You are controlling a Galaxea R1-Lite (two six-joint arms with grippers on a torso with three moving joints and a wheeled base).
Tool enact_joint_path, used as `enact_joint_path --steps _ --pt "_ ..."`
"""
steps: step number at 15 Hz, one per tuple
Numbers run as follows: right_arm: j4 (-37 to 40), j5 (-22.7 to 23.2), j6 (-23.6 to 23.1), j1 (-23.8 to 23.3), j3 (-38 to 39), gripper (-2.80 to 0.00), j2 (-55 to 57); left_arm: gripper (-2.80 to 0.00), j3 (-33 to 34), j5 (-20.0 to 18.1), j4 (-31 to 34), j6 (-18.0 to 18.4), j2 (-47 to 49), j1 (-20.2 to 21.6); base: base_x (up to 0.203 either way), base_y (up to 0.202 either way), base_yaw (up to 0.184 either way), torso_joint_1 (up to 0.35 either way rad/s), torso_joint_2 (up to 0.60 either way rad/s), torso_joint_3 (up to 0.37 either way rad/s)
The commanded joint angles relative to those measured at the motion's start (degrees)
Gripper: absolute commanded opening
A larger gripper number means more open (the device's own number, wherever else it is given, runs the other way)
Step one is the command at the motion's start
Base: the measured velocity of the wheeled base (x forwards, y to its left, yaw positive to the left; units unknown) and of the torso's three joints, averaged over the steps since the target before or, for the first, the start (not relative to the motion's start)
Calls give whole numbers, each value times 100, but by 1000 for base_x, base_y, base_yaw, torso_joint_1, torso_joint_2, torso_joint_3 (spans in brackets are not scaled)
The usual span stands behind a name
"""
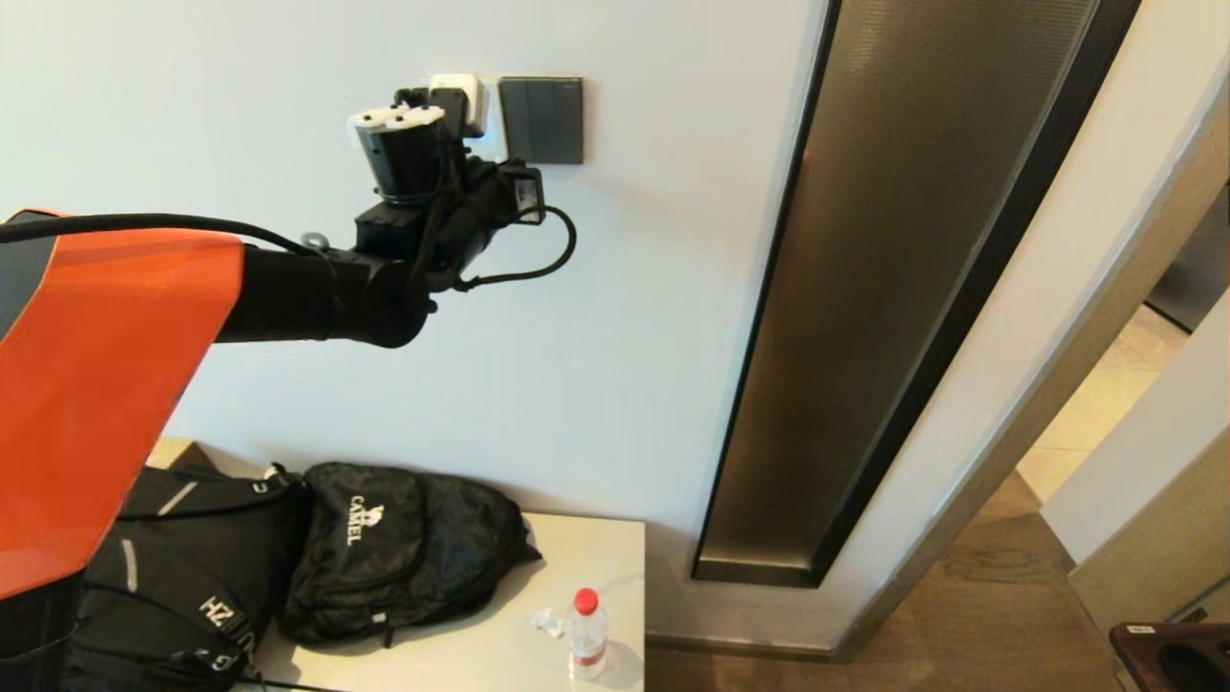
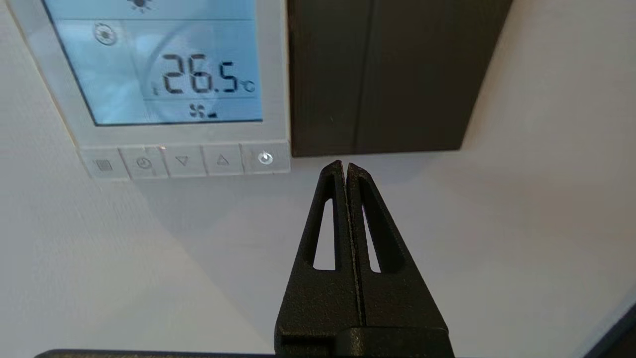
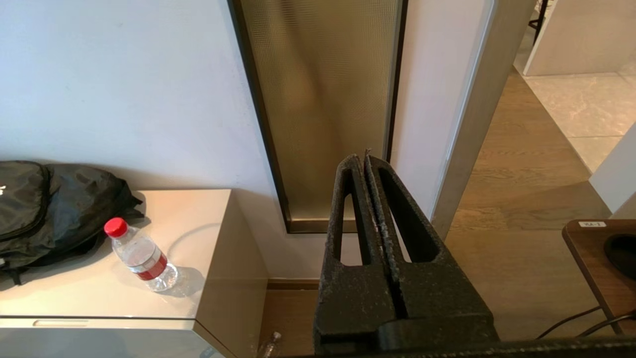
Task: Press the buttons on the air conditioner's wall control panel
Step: Turn off the central air conditioner
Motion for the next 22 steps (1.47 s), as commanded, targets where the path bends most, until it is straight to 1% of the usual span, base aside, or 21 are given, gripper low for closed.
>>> enact_joint_path --steps 1,4,8,12,17,19,22 --pt "-2 2 -2 0 9 -280 0 -280 -159 10 37 31 150 46 0 0 0 0 0 0" --pt "-2 2 -2 0 9 -280 0 -280 -195 17 66 64 194 142 0 0 0 0 0 0" --pt "-2 2 -2 0 9 -280 6 -280 -466 34 120 64 320 327 0 0 0 0 0 0" --pt "-2 2 -2 9 9 -280 0 -280 -597 38 127 64 416 343 0 0 0 0 0 0" --pt "-2 2 -2 0 9 -280 9 -280 -505 59 32 55 273 303 0 0 0 0 0 0" --pt "-2 2 -2 0 9 -280 9 -280 -326 61 -24 44 110 271 0 0 0 0 0 0" --pt "-2 8 -2 0 9 -280 2 -280 598 60 -313 44 -501 157 0 0 0 0 0 0"
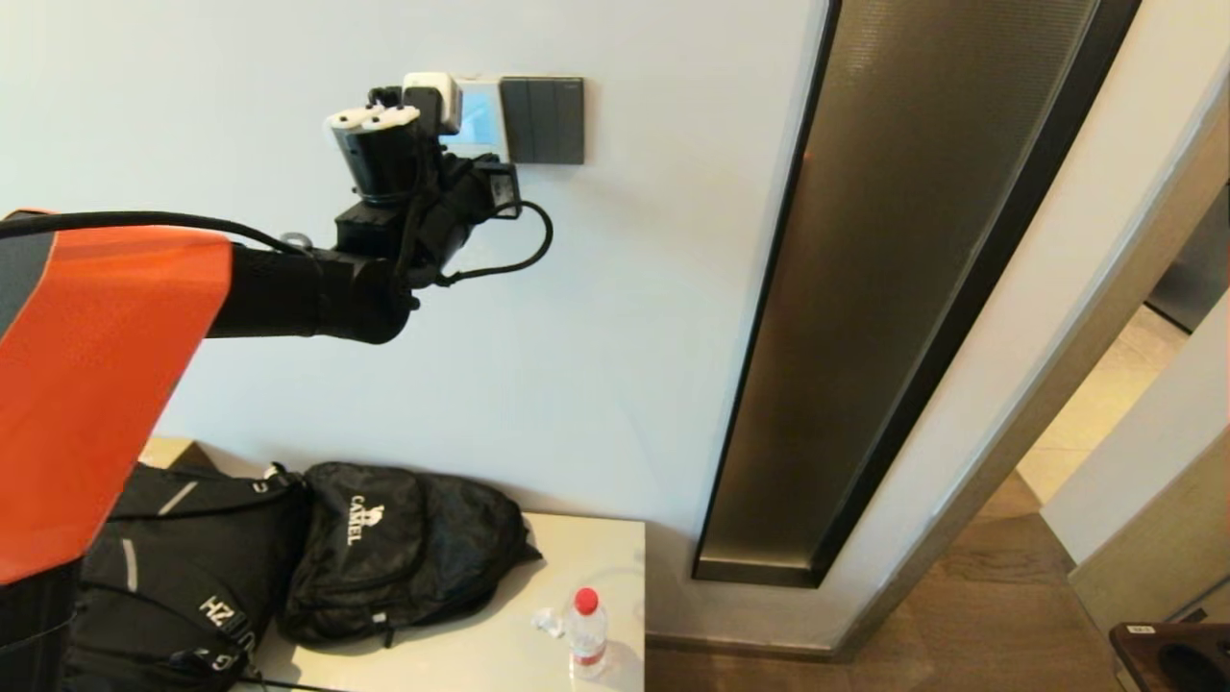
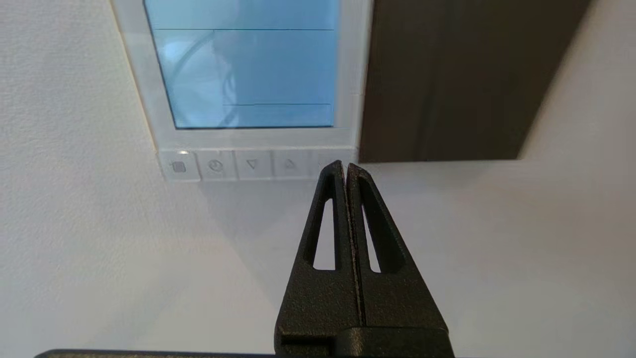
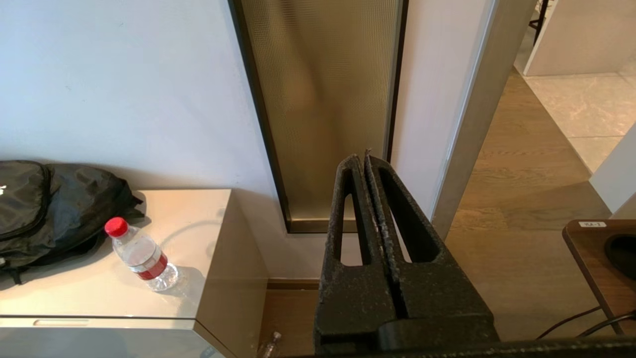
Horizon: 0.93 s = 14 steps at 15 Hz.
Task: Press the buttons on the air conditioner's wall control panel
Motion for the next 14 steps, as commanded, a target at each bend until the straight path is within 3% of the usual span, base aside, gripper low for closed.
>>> enact_joint_path --steps 1,4,9,12,14 --pt "-2 -5 -2 7 9 -280 5 -280 811 3 -211 -6 -692 -88 0 0 0 0 0 0" --pt "-2 -5 -2 7 9 -280 2 -280 2258 -1 -851 -20 -1449 -117 0 0 0 0 0 0" --pt "-2 -5 -2 7 9 -280 -3 -280 5288 -2 -1711 -30 -3284 28 0 0 0 0 0 0" --pt "-2 11 -2 6 9 -280 -3 -280 6676 -8 -1836 -31 -4352 374 0 0 0 0 0 0" --pt "-2 -5 -2 5 9 -280 -3 -280 7467 -12 -1827 -29 -4859 1010 0 0 0 0 0 0"
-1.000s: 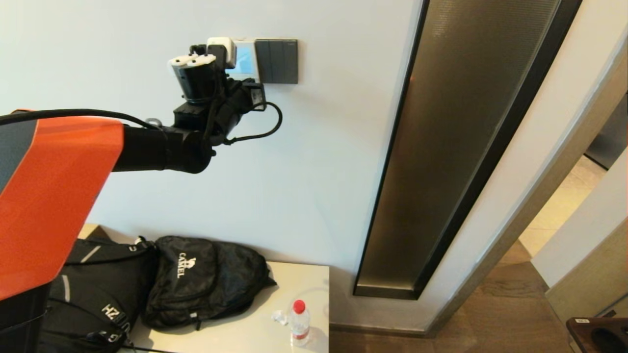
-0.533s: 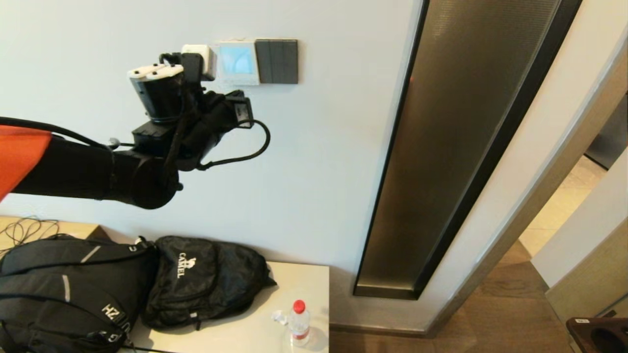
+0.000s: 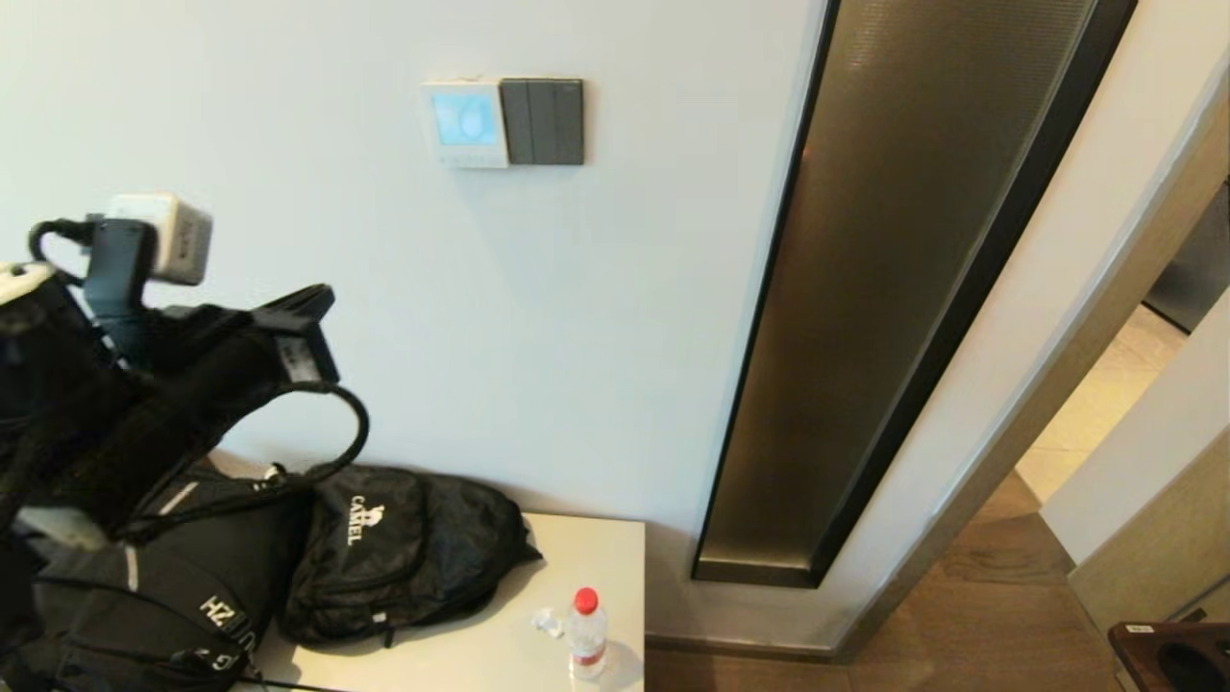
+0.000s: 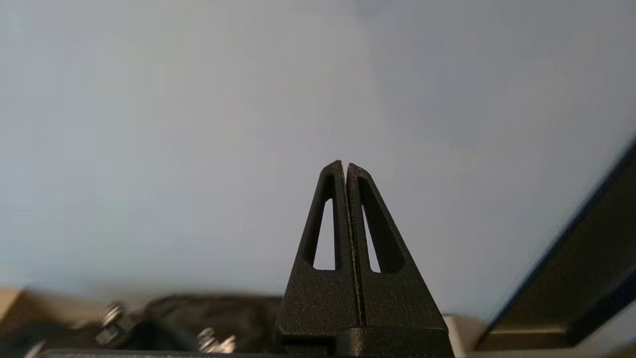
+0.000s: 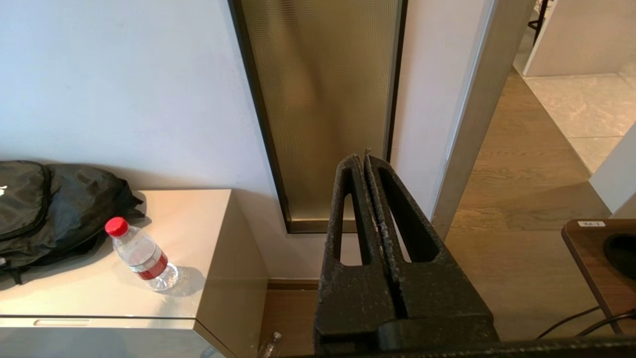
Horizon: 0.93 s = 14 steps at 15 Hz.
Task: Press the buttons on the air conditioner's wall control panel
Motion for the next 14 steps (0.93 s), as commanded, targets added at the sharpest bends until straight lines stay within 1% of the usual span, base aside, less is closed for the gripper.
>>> enact_joint_path --steps 1,3,5,6,9,10,12,14 --pt "-2 -5 -3 3 9 -280 -3 -280 856 -4 -32 5 -849 790 0 0 0 0 0 0" --pt "-2 13 -3 3 9 -280 -3 -280 1477 -88 -54 -2 -1093 1453 0 0 0 0 0 0" --pt "-2 2 -3 3 9 -280 -3 -280 2002 -327 -78 -30 -1417 1768 0 0 0 0 0 0" --pt "-2 -5 -3 3 9 -280 -3 -280 2204 -384 -54 -53 -1636 1808 0 0 0 0 0 0" --pt "-2 -5 -3 3 9 -280 -3 -280 2855 -381 38 -65 -2340 1833 0 0 0 0 0 0" --pt "-2 -5 -3 -4 9 -280 -3 -280 3021 -372 203 -61 -2595 1834 0 0 0 0 0 0" --pt "-2 -5 -3 3 9 -280 -3 -280 3049 -364 1083 -56 -3405 1835 0 0 0 0 0 0" --pt "-2 13 -3 3 9 -280 -3 -280 2936 -372 2284 -54 -4354 1836 0 0 0 0 0 0"
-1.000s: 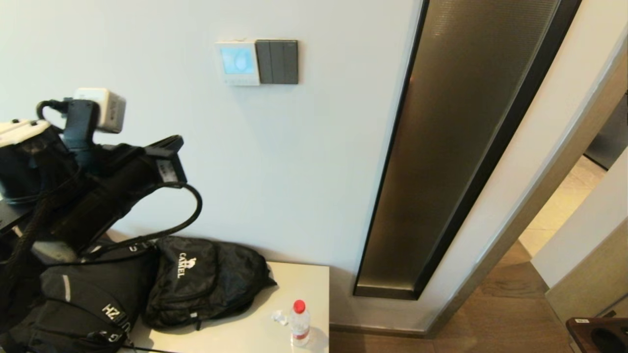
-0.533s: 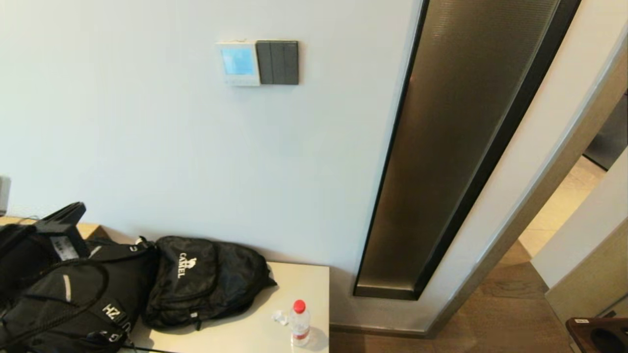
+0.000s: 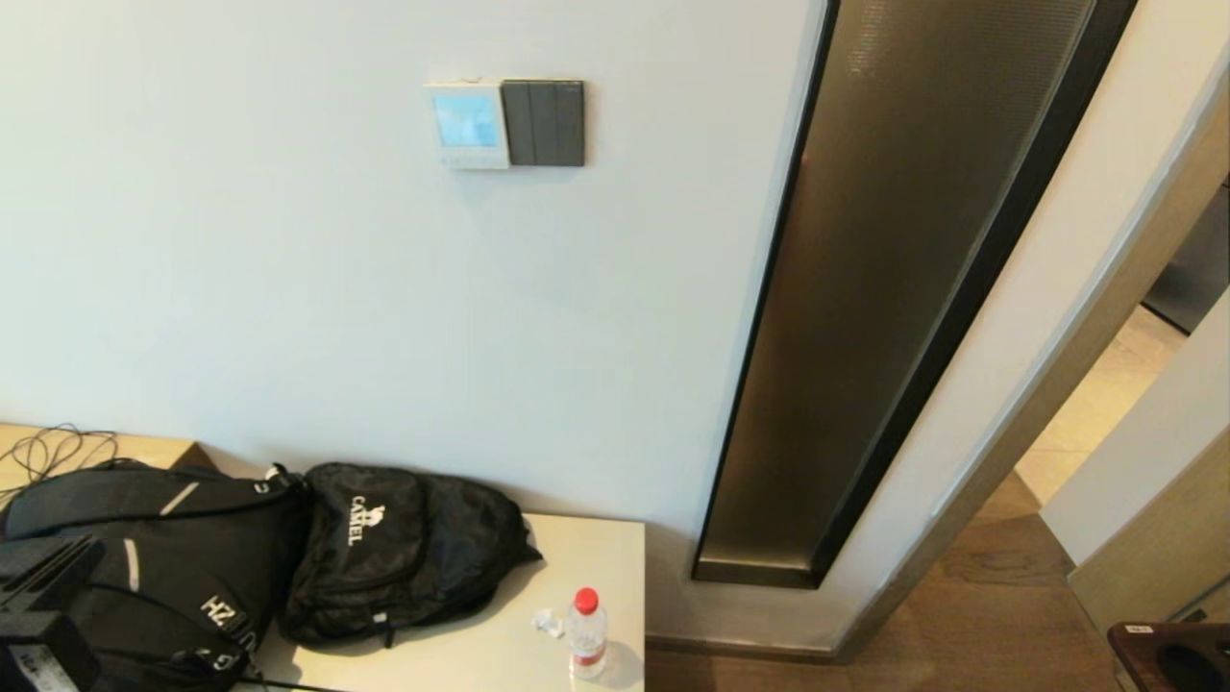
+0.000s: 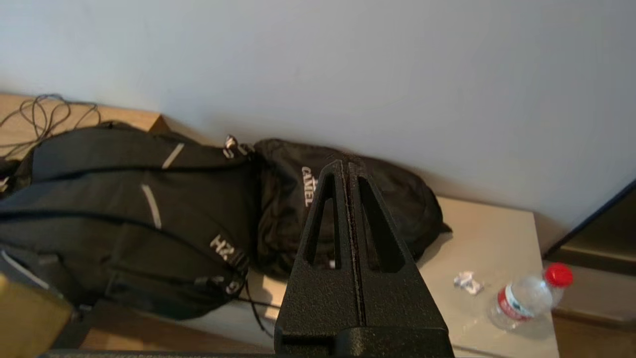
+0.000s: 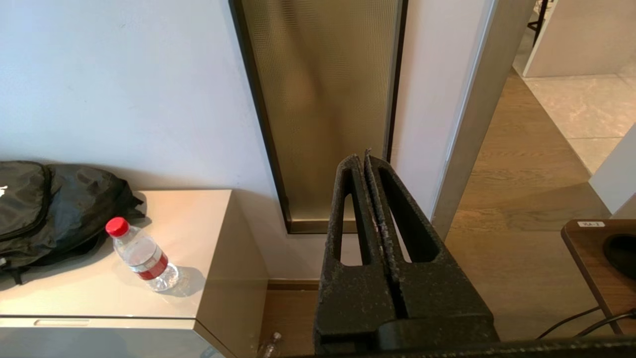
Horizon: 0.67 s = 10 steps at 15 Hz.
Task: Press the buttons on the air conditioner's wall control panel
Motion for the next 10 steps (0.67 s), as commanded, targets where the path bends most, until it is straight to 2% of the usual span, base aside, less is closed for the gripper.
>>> enact_joint_path --steps 1,3,5,10 --pt "-2 -6 -2 4 9 -280 -3 -280 -187 -9 1585 5 -1462 1 0 0 0 0 0 0" --pt "-2 -6 -2 4 9 -280 -2 -280 -435 -39 2975 7 -2267 -3 0 0 0 0 0 0" --pt "-2 11 -2 4 9 -280 -3 -280 -499 -60 3670 12 -2773 -6 0 0 0 0 0 0" --pt "-2 -6 -2 4 9 -280 -3 -280 -95 -51 3774 14 -3133 2 0 0 0 0 0 0"
